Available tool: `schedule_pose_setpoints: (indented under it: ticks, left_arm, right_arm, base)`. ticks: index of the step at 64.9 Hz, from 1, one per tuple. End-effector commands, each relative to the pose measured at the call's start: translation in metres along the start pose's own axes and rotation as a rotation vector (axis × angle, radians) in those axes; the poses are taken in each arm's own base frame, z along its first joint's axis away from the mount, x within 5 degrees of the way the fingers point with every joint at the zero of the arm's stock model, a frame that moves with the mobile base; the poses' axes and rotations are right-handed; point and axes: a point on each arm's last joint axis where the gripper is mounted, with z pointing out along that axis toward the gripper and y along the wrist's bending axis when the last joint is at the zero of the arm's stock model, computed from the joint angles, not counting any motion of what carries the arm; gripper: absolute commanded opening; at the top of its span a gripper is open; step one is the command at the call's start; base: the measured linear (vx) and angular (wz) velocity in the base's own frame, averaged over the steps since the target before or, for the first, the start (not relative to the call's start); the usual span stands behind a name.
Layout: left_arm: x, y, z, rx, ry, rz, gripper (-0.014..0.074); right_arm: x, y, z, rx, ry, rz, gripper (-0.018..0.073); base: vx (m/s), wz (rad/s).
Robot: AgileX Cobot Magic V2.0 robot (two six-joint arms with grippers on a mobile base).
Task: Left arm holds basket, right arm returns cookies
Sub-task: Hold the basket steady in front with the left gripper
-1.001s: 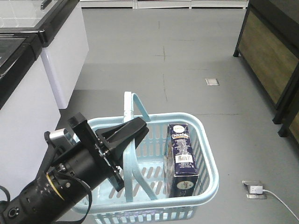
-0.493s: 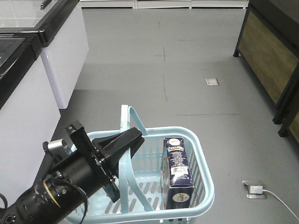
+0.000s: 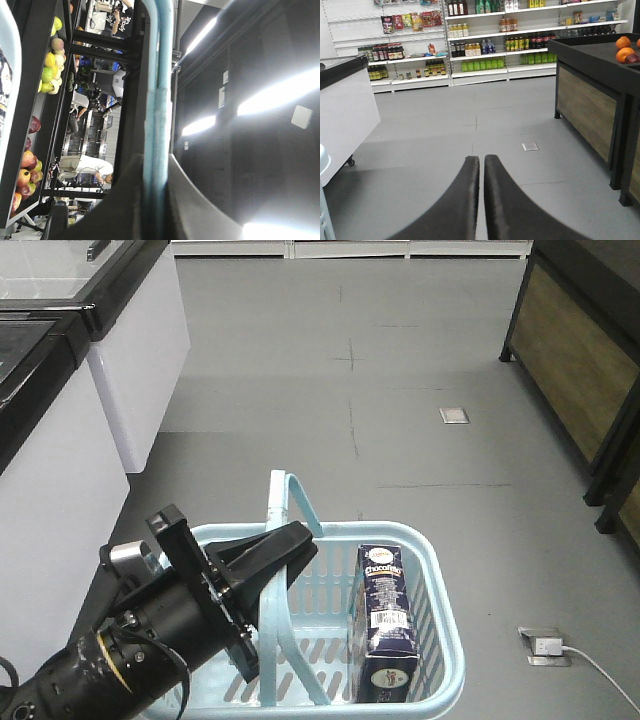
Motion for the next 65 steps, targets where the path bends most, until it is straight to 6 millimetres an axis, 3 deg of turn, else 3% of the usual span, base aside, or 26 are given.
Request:
schedule_pose_setpoints:
  ticks: [1,65]
  left_arm:
    - [0.0137,-0.0391,-0.0023,0.332,0.114,-0.008,-0.0003]
    - [0.0143,-0.0389,-0.0023,0.330,0.120,-0.001,-0.0003]
  right_arm:
    - [-0.0010,-0.0001,-0.0002,-0.001,-0.065,-0.015,-0.0006]
    - [-0.0010,-0.0001,-0.0002,-0.001,-0.065,-0.015,-0.0006]
  base:
    - [0.00,0.00]
    - [0.00,0.00]
